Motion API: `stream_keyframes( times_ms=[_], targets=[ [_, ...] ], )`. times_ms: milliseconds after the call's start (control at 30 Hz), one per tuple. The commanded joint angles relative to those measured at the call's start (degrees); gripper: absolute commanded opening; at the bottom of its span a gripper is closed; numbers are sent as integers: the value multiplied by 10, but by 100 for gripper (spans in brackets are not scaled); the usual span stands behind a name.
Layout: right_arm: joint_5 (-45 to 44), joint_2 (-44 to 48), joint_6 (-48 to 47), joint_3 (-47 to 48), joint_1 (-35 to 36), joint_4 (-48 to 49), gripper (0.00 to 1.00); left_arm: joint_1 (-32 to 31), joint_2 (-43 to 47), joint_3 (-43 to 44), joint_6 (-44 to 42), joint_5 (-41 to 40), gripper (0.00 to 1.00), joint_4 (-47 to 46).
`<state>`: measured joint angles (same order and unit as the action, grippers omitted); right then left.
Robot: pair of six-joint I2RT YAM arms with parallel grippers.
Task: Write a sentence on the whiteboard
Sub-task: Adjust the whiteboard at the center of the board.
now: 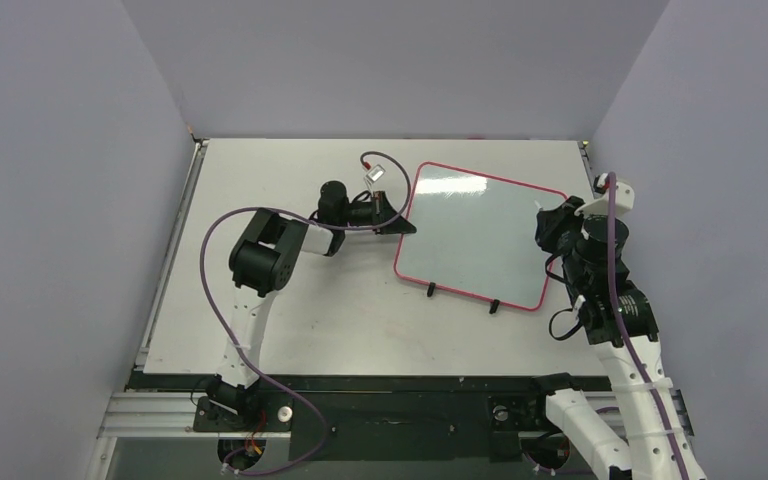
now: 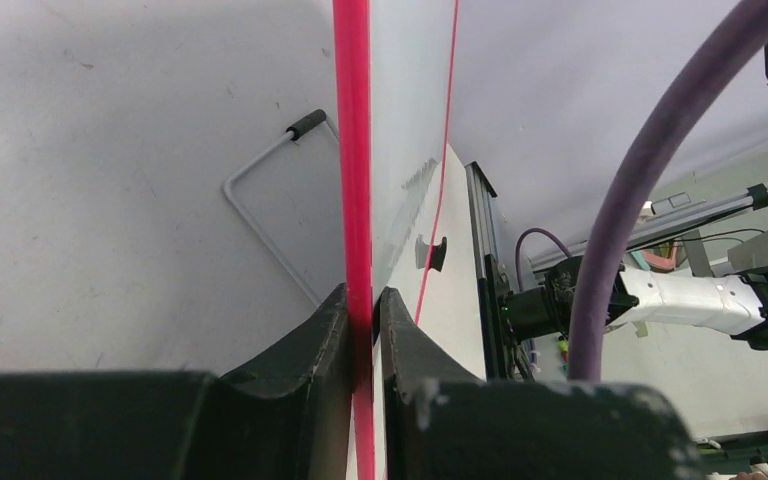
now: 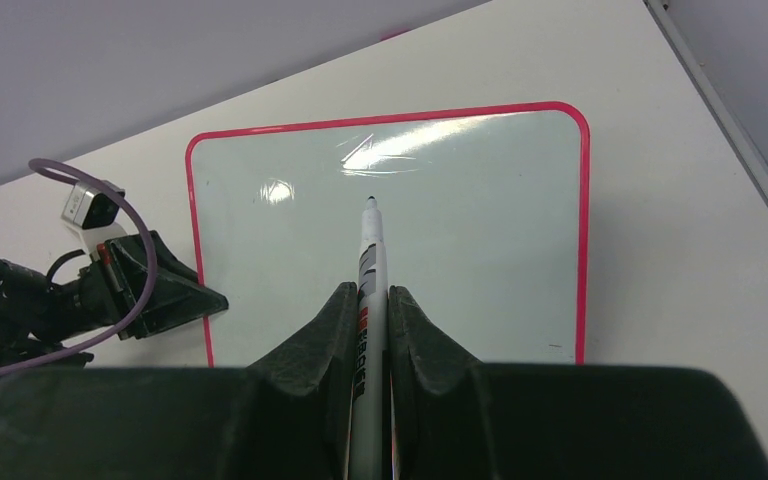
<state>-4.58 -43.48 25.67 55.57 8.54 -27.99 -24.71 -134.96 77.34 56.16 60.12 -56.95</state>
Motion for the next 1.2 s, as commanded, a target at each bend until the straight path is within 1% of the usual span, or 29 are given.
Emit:
stream_keyframes(
  times_ms=[0,300,433,633,833,900,933,967,1000,1067,1167],
  targets=[
    [5,12,-7,2,-7,5,0,-1,10,-25,12,15,0,-85],
    [10,12,-3,1,-8,5,0,1,41,-95,17,27,0,-129],
    [15,10,-1,1,-9,5,0,3,68,-143,20,31,0,-154],
    [22,8,2,-2,-10,8,0,5,129,-236,-21,1,0,-146],
    [31,4,6,-5,-11,12,0,4,165,-279,-51,-18,0,-122],
    [31,2,7,-5,-11,13,0,3,173,-285,-56,-19,8,-116],
    [32,2,8,-4,-11,14,0,3,176,-286,-62,-20,17,-111],
    [33,2,9,-4,-11,14,0,3,181,-287,-65,-21,22,-101],
    [34,1,9,-4,-11,15,0,3,185,-288,-73,-22,30,-95],
    [36,3,11,-3,-11,15,0,5,198,-287,-89,-29,34,-56],
    [38,7,15,-5,-11,16,0,14,225,-286,-104,-45,37,-25]
  ],
)
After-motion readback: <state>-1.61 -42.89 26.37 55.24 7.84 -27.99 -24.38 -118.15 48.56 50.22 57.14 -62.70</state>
